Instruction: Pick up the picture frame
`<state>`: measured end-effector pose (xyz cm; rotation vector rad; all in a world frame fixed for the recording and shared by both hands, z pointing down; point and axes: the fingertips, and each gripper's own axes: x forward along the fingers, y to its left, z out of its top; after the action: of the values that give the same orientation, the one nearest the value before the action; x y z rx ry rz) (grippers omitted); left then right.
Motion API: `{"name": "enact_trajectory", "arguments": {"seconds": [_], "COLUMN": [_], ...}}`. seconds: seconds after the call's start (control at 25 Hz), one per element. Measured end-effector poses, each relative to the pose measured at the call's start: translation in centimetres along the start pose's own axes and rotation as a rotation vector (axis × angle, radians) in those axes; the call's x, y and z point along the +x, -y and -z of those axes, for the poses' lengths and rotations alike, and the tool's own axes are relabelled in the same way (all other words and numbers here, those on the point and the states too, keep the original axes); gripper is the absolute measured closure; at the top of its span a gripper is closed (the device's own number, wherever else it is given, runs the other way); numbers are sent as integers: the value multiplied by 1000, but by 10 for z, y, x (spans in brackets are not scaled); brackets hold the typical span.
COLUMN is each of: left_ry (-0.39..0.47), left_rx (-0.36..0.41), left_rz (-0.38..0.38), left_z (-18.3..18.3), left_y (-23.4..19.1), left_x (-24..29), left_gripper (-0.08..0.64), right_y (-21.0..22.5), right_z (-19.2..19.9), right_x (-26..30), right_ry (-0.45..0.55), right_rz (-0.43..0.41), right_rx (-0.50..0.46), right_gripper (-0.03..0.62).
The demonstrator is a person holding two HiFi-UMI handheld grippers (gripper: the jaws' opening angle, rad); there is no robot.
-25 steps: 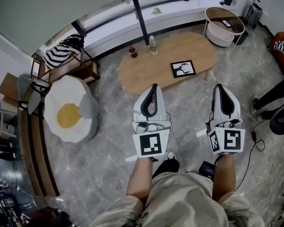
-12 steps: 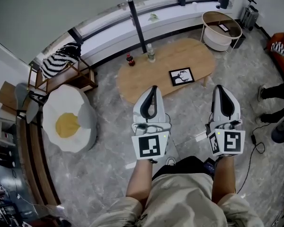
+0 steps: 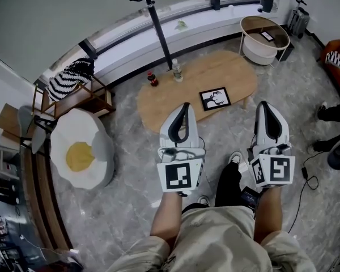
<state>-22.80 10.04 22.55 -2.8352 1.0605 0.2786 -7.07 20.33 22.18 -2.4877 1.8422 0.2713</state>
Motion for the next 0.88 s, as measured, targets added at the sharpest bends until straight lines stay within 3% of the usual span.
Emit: {"name": "enact_trajectory", "arguments": {"seconds": [0.52, 0.88], "left_ry": [-55, -90], "left_rx": [36, 54], "left_rz": [-81, -69], "left_z": [40, 56], "left_y": [10, 30], "left_x": [133, 228], "left_gripper": [554, 554], "right_y": [85, 159], "right_z": [44, 57], "right_x": [116, 182], "right_ry": [-36, -55], "right_rz": [-55, -51], "right_rx": [43, 57], "right_gripper": [592, 592]}}
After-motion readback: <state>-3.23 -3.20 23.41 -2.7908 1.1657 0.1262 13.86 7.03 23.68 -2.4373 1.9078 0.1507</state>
